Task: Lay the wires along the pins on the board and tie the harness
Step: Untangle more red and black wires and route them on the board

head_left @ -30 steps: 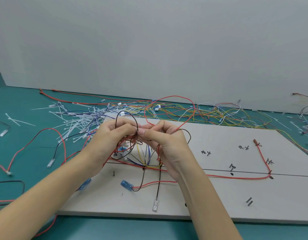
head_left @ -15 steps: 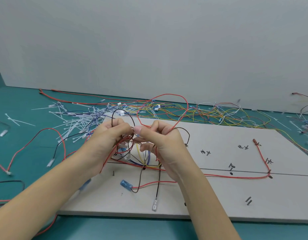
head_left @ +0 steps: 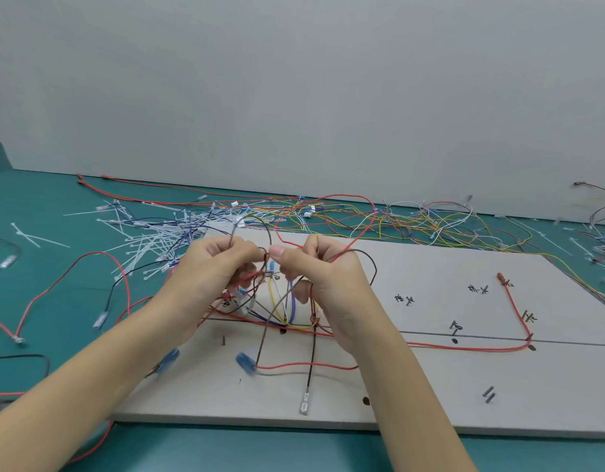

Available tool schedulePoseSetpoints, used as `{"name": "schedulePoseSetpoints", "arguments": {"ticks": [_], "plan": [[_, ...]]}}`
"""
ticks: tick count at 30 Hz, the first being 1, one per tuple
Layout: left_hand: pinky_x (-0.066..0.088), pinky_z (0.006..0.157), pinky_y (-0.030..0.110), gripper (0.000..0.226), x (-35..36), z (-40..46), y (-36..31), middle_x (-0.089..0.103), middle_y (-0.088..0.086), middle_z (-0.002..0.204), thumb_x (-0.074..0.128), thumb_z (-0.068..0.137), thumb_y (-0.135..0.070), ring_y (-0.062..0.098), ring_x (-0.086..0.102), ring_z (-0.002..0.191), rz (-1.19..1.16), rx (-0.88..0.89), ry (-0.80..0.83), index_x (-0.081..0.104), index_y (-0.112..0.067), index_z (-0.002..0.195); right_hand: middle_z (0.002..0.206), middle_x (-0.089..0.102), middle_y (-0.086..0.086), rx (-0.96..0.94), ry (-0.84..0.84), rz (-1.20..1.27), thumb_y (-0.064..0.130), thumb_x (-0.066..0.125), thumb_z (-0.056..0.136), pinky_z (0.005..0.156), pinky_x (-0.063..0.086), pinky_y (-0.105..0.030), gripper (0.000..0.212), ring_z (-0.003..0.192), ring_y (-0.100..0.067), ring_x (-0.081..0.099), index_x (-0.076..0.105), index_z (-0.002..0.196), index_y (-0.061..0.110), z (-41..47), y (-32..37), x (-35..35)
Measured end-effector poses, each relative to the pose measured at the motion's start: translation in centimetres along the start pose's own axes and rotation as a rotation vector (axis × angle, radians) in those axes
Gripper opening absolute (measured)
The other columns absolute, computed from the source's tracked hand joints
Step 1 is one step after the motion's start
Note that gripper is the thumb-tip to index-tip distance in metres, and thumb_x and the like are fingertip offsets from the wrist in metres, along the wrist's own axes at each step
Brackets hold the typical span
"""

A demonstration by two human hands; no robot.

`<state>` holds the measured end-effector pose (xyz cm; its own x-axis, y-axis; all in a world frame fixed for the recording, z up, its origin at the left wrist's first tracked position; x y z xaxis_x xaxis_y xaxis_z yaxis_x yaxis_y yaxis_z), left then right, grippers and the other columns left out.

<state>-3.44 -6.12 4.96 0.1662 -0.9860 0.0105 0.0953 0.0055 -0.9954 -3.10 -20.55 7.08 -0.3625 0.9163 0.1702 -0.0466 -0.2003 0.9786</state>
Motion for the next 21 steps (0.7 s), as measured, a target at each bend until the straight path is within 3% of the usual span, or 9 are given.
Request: {"name": "schedulePoseSetpoints", "arguments": {"ticks": [4, 7, 9, 12, 15, 19, 21], "plan": [[0.036, 0.059, 0.03, 0.027, 0.3, 0.0, 0.3, 0.053, -0.002, 0.053, 0.076, 0.072, -0.021, 0.007, 0.048, 0.048, -0.002, -0.015, 0.035, 0.055, -0.016, 0.056, 0.064, 0.065, -0.009, 0.024, 0.049, 0.154, -0.001, 0.064, 0.087, 0.034, 0.036, -0.017, 0.042, 0.045, -0.015, 0.059, 0.033, 0.063, 0.016, -0.1, 0.2, -0.1], [0.041, 0.051, 0.022, 0.021, 0.7, 0.0, 0.5, 0.059, -0.002, 0.058, 0.079, 0.057, -0.024, 0.009, 0.056, 0.053, -0.055, -0.1, 0.085, 0.06, -0.017, 0.061, 0.064, 0.066, -0.01, 0.034, 0.03, 0.169, -0.001, 0.063, 0.088, 0.037, 0.041, -0.018, 0.042, 0.051, -0.017, 0.065, 0.034, 0.063, 0.015, -0.1, 0.2, -0.4], [0.042, 0.046, 0.018, 0.023, 1.0, -0.2, 0.5, 0.062, -0.001, 0.064, 0.071, 0.058, -0.033, 0.008, 0.061, 0.056, -0.098, -0.148, 0.119, 0.062, -0.016, 0.07, 0.062, 0.066, -0.009, 0.039, 0.013, 0.174, -0.001, 0.063, 0.088, 0.037, 0.042, -0.018, 0.041, 0.05, -0.017, 0.066, 0.034, 0.062, 0.014, -0.1, 0.1, -0.6], [0.04, 0.047, 0.019, 0.022, 1.3, -0.4, 0.4, 0.066, -0.001, 0.07, 0.068, 0.063, -0.032, 0.008, 0.064, 0.061, -0.107, -0.185, 0.15, 0.063, -0.015, 0.076, 0.06, 0.065, -0.007, 0.05, -0.01, 0.18, -0.001, 0.063, 0.088, 0.036, 0.041, -0.018, 0.042, 0.048, -0.016, 0.065, 0.034, 0.062, 0.014, 0.0, -0.2, -0.9], [0.038, 0.054, 0.024, 0.025, 1.3, -0.4, 0.5, 0.067, 0.004, 0.079, 0.067, 0.065, -0.03, 0.011, 0.066, 0.068, -0.097, -0.197, 0.16, 0.061, -0.012, 0.083, 0.064, 0.066, -0.007, 0.054, 0.003, 0.168, 0.002, 0.065, 0.088, 0.037, 0.042, -0.018, 0.042, 0.05, -0.018, 0.066, 0.034, 0.062, 0.015, 0.1, -0.3, -0.8], [0.041, 0.055, 0.021, 0.021, 1.0, -0.3, 0.7, 0.069, 0.006, 0.086, 0.067, 0.075, -0.03, 0.012, 0.066, 0.073, -0.074, -0.184, 0.159, 0.061, -0.013, 0.086, 0.07, 0.064, -0.008, 0.033, 0.071, 0.122, 0.002, 0.07, 0.083, 0.038, 0.042, -0.02, 0.043, 0.054, -0.021, 0.065, 0.034, 0.065, 0.016, 0.0, -0.1, 0.1], [0.04, 0.054, 0.02, 0.022, 0.8, -0.2, 0.8, 0.068, 0.008, 0.083, 0.07, 0.07, -0.033, 0.013, 0.065, 0.072, -0.078, -0.175, 0.142, 0.061, -0.014, 0.079, 0.068, 0.062, -0.007, -0.006, 0.076, 0.072, -0.004, 0.071, 0.08, 0.038, 0.042, -0.02, 0.045, 0.053, -0.021, 0.063, 0.034, 0.065, 0.015, -0.1, 0.1, 0.4]]}}
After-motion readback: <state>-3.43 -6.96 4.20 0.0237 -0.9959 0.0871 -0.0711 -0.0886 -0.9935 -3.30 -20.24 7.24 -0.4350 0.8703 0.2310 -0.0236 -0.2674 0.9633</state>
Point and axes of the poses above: each hand's wrist, its own z-axis towards the middle knuckle, its own x-axis out of the palm, y = z × x, the point moved 8 cm from there along z, towards the middle knuckle
